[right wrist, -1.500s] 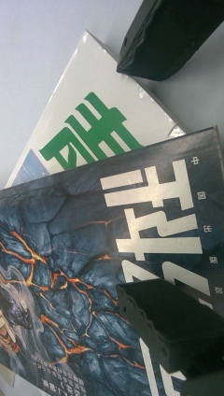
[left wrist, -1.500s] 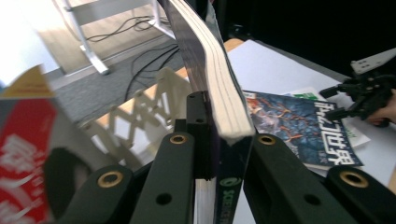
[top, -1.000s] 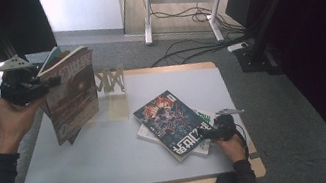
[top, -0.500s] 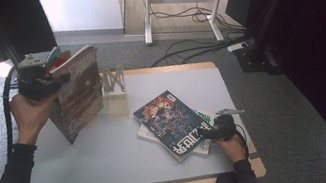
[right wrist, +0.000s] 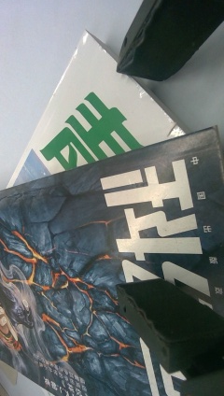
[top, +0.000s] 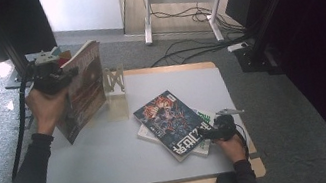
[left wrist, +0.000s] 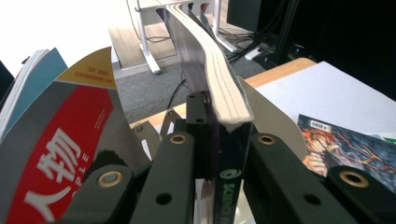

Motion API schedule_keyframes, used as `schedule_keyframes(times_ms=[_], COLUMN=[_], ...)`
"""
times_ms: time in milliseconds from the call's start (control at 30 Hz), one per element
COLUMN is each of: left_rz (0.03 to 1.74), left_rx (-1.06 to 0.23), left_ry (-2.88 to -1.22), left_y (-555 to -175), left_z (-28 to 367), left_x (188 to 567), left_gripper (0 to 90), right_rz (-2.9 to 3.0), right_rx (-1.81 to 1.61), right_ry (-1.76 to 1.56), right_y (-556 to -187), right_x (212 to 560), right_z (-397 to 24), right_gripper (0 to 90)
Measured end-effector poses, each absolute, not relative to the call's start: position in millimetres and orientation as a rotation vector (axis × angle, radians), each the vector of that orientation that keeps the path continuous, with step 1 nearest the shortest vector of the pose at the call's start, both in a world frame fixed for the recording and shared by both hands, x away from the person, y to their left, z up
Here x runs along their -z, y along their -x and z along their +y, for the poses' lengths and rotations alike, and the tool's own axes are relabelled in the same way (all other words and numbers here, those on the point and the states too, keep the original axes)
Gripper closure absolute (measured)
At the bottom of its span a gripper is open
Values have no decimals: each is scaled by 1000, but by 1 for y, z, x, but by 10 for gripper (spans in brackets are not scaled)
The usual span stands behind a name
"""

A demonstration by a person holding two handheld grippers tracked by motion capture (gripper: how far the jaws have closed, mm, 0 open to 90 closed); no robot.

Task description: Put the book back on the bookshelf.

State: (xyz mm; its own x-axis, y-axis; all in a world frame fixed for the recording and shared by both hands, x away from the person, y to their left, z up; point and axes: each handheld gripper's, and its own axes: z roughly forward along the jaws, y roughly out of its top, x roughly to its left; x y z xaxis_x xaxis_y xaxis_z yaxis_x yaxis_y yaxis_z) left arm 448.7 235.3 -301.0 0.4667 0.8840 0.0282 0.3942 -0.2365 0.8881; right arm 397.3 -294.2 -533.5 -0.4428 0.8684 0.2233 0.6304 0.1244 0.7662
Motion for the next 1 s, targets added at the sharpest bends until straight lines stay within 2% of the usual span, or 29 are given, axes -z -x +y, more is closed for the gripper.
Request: schedule_keyframes(times_ms=[333,1000], left_rz=[1079,1136], left_rx=[-719,-616], left_ry=[-1817,-1994], left_y=[-456,-444], left_z=[232,246], left_x=[327,323], left_gripper=[843,806], right_rz=[2122,2118], right_rx=[-1227,-1233], right_ry=[-1471,-1469], right_y=[-397,-397], right_x=[534,534], right_z=[-294,-294], right_gripper=[0,0])
